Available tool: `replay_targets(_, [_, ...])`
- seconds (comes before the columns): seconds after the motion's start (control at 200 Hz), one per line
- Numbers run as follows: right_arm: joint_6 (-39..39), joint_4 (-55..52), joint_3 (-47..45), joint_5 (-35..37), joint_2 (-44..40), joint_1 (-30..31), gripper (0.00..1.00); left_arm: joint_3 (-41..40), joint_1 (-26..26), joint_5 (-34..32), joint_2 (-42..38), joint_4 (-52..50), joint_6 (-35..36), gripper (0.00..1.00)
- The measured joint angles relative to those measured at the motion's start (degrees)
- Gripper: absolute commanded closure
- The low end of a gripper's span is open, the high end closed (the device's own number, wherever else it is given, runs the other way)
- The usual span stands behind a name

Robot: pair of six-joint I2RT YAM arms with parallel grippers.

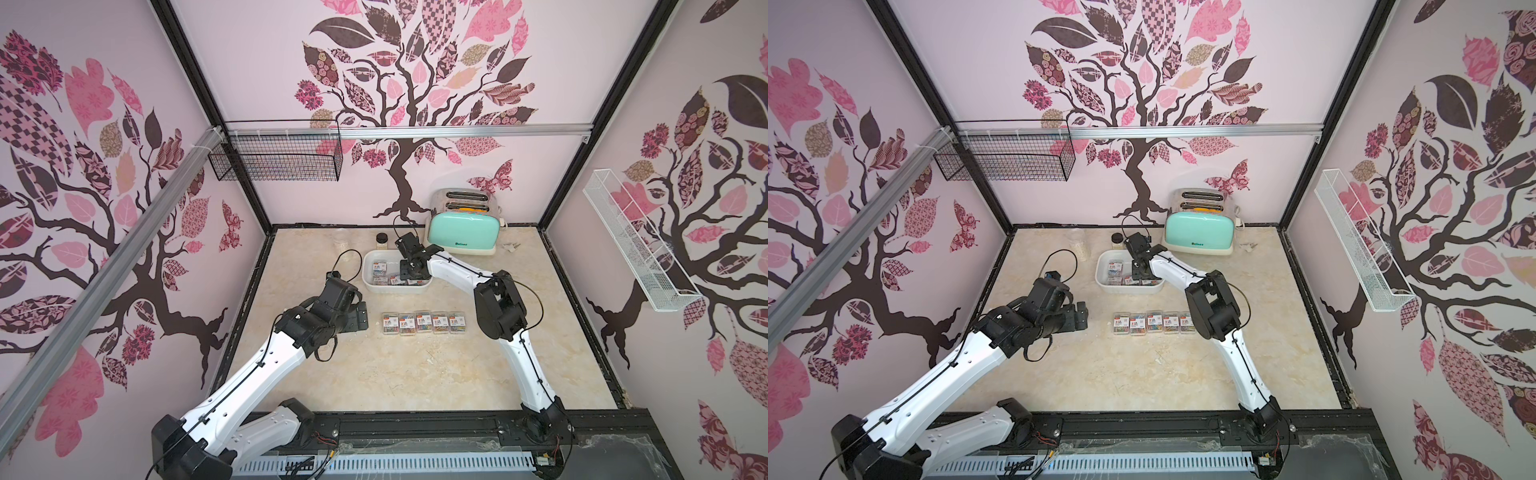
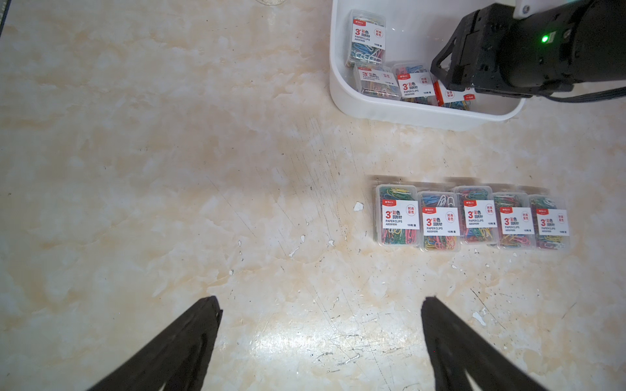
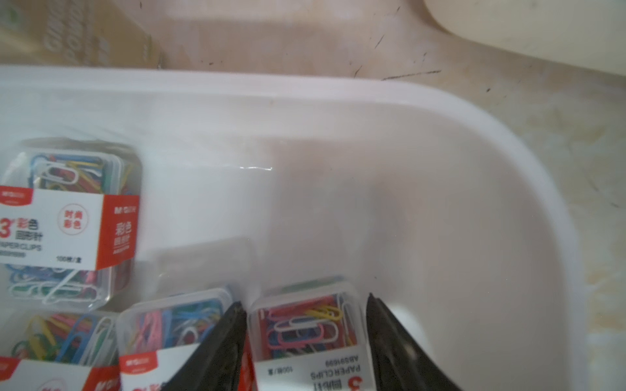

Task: Take the paper clips out of the storage box
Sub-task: Pick up the boxed paper clips from the storage box.

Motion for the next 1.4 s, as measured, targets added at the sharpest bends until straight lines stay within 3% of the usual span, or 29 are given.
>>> replay_targets(0.265, [-1.2, -0.11, 3.48, 0.35, 2.23, -0.07, 0.42, 0.0, 0.31, 0.26, 1.11, 1.05, 0.44, 0.02])
replay_targets(0.62, [-2.51, -1.27, 3.02, -0.57, 2.97, -0.46, 0.32, 0.0, 0.31, 0.24, 1.62, 1.36, 1.14, 0.02])
replay_targets(0.855, [-2.6, -0.46, 2.6, -0.42, 2.97, -0.46, 0.43, 0.0, 0.31, 0.22, 1.7, 1.68, 1.25, 0.02])
replay_targets(0.995, [-2.78, -0.22, 2.73, -0.39, 2.97, -0.46, 0.58, 0.0, 0.31, 0.22, 1.84, 1.77, 1.22, 0.02])
replay_targets(1.396, [-4.35, -0.24, 2.75, -0.44, 2.75, -0.46, 0.7, 0.0, 0.31, -0.17, 1.88, 2.05, 1.31, 0.02])
